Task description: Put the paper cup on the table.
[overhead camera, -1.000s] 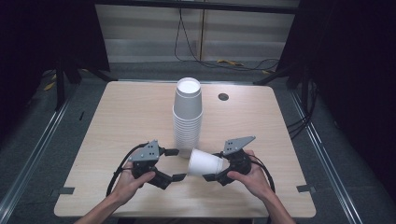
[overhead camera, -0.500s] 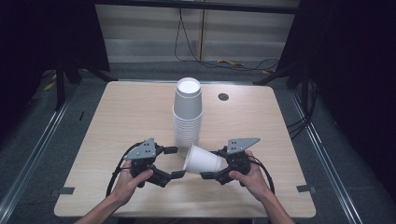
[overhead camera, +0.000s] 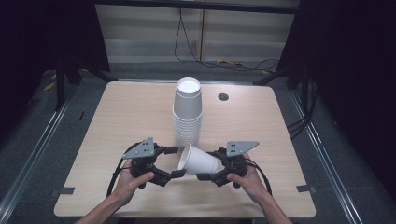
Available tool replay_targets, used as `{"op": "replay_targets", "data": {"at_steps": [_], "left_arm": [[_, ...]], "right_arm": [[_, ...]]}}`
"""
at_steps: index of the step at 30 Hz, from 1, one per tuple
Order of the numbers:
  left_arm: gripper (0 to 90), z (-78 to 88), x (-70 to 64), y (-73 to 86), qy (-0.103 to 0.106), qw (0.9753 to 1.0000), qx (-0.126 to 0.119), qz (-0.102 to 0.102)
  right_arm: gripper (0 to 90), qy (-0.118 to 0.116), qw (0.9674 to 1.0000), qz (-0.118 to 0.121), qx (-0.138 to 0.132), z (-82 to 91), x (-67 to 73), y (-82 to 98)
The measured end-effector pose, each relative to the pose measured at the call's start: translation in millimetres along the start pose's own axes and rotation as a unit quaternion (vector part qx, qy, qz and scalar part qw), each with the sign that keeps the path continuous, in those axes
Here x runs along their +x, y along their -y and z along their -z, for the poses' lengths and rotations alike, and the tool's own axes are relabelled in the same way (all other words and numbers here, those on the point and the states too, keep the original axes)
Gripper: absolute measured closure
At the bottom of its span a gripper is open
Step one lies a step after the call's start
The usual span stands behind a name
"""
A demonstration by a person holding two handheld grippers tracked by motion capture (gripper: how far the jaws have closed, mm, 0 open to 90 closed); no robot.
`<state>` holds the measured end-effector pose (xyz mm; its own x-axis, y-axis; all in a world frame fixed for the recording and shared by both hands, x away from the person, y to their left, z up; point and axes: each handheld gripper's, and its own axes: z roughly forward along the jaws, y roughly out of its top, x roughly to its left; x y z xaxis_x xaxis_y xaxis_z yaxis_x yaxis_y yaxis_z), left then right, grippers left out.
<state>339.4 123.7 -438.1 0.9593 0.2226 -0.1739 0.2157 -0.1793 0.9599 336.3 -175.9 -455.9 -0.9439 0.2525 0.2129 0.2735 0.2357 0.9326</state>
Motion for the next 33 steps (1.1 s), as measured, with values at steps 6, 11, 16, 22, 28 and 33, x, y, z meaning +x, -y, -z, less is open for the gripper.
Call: {"op": "replay_targets", "data": {"at_steps": [6,11,16,22,28,33], "left_arm": [[14.6,-0.5,1.8,1.4,0.009,1.0,0.0,0.003],[0.0,-3.3,2.6,1.4,-0.003,1.0,0.009,0.001],[0.0,-6.1,2.9,1.7,0.015,0.9998,0.011,0.0],[0.0,-7.5,1.6,1.3,0.024,0.9996,0.01,-0.007],[0.5,-10.1,0.4,1.5,0.035,0.9994,0.005,-0.005],[5.8,-11.0,-0.4,1.4,0.043,0.999,0.004,-0.01]], "right_arm": [[20.8,-0.01,0.9999,0.002,-0.009,-3.3,2.5,-0.4],[20.8,-0.019,0.9997,0.005,-0.013,-6.1,5.6,-1.4],[20.8,-0.024,0.9996,0.007,-0.015,-9.1,7.8,-2.2],[20.8,-0.032,0.9993,0.01,-0.016,-13.3,9.8,-2.9],[20.8,-0.037,0.9991,0.014,-0.017,-16.1,11.9,-3.2],[20.8,-0.039,0.999,0.016,-0.017,-16.3,11.6,-3.0]]}}
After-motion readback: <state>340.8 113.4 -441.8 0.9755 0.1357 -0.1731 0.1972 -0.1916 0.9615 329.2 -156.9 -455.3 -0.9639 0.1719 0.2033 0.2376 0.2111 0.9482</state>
